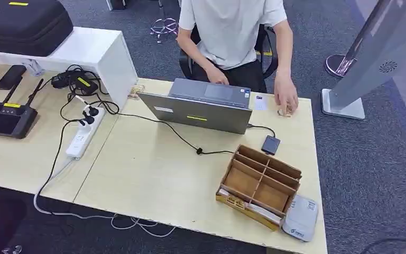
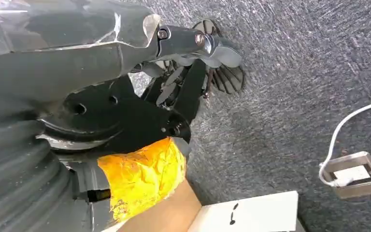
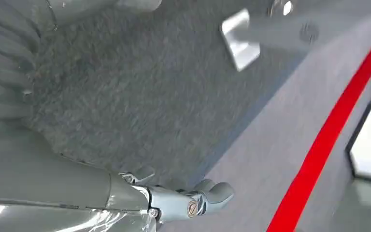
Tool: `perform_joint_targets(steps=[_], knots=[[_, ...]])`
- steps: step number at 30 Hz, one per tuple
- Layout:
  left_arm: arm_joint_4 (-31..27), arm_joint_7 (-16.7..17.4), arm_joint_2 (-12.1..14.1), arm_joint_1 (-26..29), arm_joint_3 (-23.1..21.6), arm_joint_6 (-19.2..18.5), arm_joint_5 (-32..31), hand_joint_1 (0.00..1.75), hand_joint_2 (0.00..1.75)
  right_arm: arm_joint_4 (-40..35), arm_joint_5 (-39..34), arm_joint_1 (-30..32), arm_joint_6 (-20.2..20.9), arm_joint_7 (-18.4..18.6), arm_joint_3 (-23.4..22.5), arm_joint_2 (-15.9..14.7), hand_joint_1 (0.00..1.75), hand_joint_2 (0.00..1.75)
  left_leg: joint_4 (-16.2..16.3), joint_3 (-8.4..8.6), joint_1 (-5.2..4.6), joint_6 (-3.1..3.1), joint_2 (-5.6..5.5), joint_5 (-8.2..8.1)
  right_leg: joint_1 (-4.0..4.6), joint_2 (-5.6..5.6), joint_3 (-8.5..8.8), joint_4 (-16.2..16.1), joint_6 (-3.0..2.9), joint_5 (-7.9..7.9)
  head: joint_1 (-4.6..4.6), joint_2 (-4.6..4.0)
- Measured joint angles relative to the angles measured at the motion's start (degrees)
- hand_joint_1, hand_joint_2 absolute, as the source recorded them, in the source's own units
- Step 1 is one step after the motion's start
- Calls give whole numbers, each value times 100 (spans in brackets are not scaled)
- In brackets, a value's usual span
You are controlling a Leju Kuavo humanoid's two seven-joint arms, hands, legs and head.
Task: Pass the card to the sensor for recognition and then transmit it.
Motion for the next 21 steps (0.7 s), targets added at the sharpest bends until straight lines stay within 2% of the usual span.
perform_joint_targets(steps=[6,10,12,15,21], knots=[[0,0,11,-2,101,-24,57,0,175,291,2,208,-140,-103,-475,-377,0,175,-2,5,3,-1,6,1,4,1,-2,0,-1,-1,0,0],[0,-17,-20,-1,195,-22,79,0,175,853,-53,572,-269,-405,-847,-646,0,175,-3,4,4,0,6,0,4,2,1,0,0,-1,-2,0],[0,-24,-44,0,212,-24,74,0,175,1146,-90,773,-288,-597,-1024,-702,0,175,-3,3,3,0,8,-2,4,6,-1,0,0,-1,0,0],[0,-28,-65,-4,280,-22,63,0,175,1452,-94,948,-299,-693,-1186,-766,0,175,-3,5,1,0,17,-3,2,14,-5,0,-1,-1,-2,0],[0,-59,-129,-3,322,4,63,0,175,2016,-76,1349,-391,-575,-1452,-833,0,175,-4,7,7,0,4,-3,8,-3,3,-1,0,-6,-2,0]])
